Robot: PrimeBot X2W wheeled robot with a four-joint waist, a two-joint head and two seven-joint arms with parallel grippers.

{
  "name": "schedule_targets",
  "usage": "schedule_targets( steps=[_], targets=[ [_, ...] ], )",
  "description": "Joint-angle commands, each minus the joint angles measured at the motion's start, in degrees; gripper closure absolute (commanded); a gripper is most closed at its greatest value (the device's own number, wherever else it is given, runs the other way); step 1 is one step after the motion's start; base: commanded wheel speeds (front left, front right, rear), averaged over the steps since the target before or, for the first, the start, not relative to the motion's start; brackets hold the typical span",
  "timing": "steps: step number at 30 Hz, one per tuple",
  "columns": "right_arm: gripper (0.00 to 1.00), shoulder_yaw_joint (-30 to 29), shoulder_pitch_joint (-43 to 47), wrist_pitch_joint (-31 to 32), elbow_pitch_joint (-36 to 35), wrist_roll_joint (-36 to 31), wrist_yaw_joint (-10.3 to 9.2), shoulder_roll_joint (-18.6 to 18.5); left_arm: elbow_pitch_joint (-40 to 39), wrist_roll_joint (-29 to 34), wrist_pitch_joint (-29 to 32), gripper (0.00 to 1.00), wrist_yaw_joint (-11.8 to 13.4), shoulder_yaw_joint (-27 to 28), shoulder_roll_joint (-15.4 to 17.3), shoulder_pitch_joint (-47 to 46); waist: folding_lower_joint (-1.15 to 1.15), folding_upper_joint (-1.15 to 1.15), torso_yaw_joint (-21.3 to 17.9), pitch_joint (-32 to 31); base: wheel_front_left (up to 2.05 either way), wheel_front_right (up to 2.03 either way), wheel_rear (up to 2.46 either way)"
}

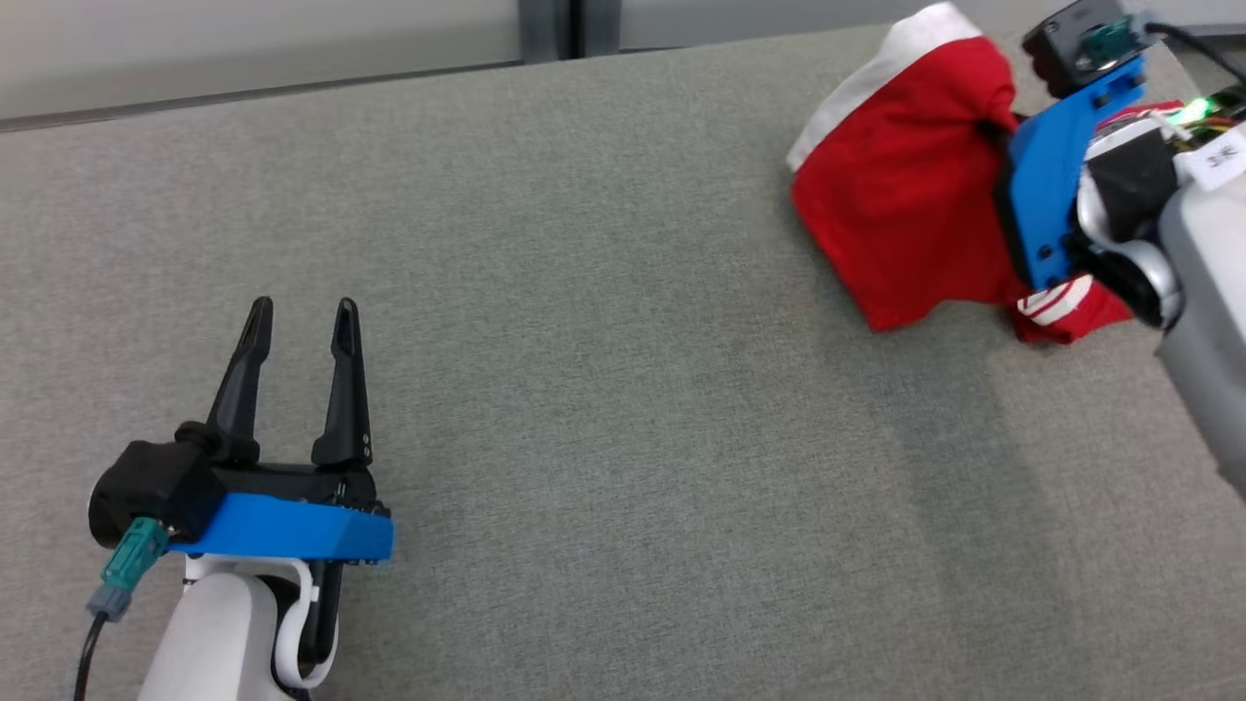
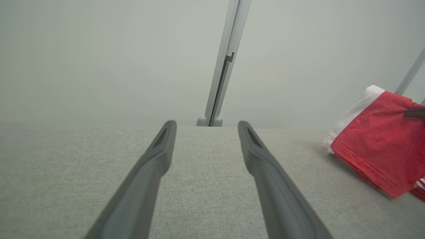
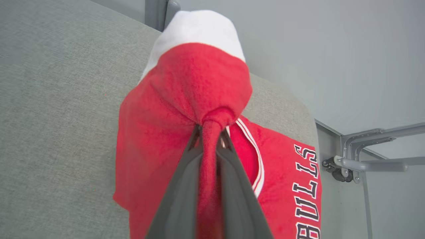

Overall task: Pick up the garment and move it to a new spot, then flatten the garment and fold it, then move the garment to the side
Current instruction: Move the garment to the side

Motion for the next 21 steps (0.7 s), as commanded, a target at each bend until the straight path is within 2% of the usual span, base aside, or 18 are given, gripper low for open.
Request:
schedule_targets(
  steps=[1, 5, 9, 13, 18, 21],
  targets=[
    [1.00, 0.4, -1.3, 0.2, -1.2, 0.5, 0.01, -1.9, -0.3, 0.3, -0.2, 0.00, -0.3, -0.4, 0.7, -1.7, 0.00, 0.00, -2.7, 3.0, 0.00, 0.00, 0.00],
    [1.00, 0.1, -2.5, -1.1, -2.7, 0.6, 0.00, -6.8, -0.9, 0.4, 0.0, 0.00, -0.4, -1.4, 1.9, -3.8, 0.00, 0.00, -4.0, 5.9, 0.00, 0.00, 0.00],
    [1.00, -0.7, -3.0, -2.4, -2.4, -0.2, 0.00, -9.9, -2.0, 1.0, 1.0, 0.00, -0.5, -2.6, 3.5, -5.3, 0.00, 0.00, -4.6, 8.8, 0.00, 0.00, 0.00],
    [1.00, -2.4, -2.7, -3.6, -1.6, -3.2, 0.00, -13.8, -3.8, 1.5, 2.3, 0.00, -0.5, -4.0, 5.2, -7.0, 0.00, 0.00, -4.4, 11.8, 0.00, 0.00, 0.00],
    [1.00, -6.6, -1.3, -7.8, -0.4, -7.0, 0.00, -15.5, -6.0, 0.1, 3.2, 0.00, -0.5, -4.3, 6.4, -8.8, 0.00, 0.00, -3.6, 14.9, 0.00, 0.00, 0.00],
    [1.00, -8.9, -0.4, -9.4, 1.6, -9.8, 0.00, -14.6, -6.8, -0.6, 3.6, 0.00, -0.5, -4.6, 7.0, -9.4, 0.00, 0.00, -3.2, 16.0, 0.00, 0.00, 0.00]
  ],
)
